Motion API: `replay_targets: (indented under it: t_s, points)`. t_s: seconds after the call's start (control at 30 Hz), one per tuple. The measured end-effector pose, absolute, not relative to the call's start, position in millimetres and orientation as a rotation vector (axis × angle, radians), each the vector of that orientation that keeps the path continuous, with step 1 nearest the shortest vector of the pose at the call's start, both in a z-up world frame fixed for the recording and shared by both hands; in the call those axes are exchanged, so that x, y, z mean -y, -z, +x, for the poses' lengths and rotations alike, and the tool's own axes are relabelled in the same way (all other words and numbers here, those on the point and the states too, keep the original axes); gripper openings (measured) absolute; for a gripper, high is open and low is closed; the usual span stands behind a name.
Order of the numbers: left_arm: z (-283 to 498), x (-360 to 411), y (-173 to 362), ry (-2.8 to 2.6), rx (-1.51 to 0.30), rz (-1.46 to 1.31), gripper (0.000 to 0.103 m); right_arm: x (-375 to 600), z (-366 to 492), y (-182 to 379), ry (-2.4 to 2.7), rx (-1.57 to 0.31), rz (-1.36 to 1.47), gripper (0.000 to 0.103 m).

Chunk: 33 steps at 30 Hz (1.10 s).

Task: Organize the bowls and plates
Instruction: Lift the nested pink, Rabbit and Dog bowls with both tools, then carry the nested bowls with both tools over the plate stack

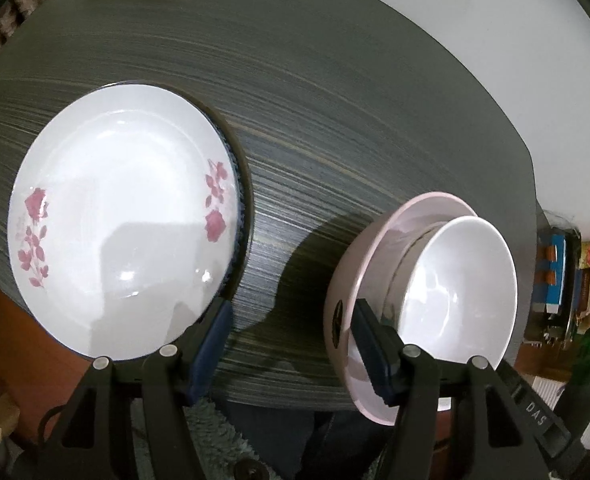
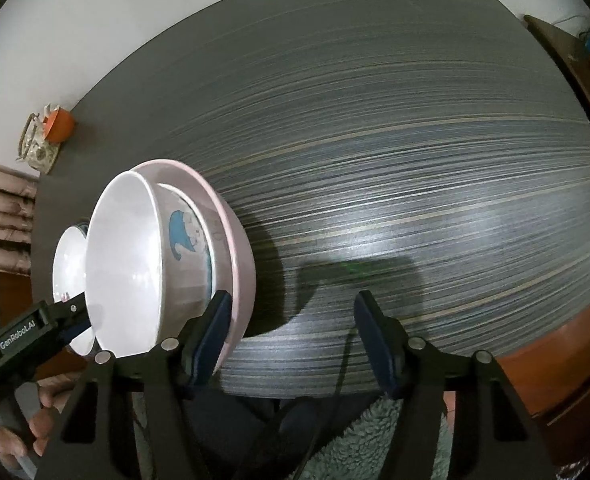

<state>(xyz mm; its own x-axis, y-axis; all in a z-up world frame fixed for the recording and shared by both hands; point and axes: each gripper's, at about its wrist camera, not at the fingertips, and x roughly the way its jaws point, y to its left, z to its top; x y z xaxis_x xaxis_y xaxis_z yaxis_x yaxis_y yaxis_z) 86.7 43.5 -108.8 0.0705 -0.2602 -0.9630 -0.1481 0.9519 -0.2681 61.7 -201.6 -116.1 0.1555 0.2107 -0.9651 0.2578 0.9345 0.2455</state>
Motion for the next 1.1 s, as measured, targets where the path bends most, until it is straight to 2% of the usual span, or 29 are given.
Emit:
replay_targets:
  t_s: [0.03,0.13,0.3,0.37,0.53,0.63,0.8,1.1]
  points:
    - [87,-40,111,0.096,-1.512,-0.33,0.06,201,63,116,0.038,-1.425,0.393,0.059]
    - [87,-30,115,0.137,-1.533,-0.33,0.043,203,66,117,0.052,-1.426,0.39,0.055]
    - [89,-21,115,0.167,-1.527,-0.321,0.031,199,69,120,0.047,-1.437,0.391,0.045]
    - [89,-18,115,0.184,-1.525,-0.324,0.022,199,69,122,0.043,-1.441,0.392,0.045]
    - [89,-17,114,0.198,-1.512,-0.323,0.014,199,72,123,0.028,-1.441,0.4,0.043]
    - [88,-15,111,0.192,-1.5,-0.312,0.014,198,73,123,0.02,-1.437,0.401,0.039]
    - [84,-6,107,0.18,-1.472,-0.279,0.014,197,73,121,-0.003,-1.429,0.403,0.025]
    - [83,0,107,0.175,-1.452,-0.279,0.014,190,73,117,-0.016,-1.417,0.37,0.019]
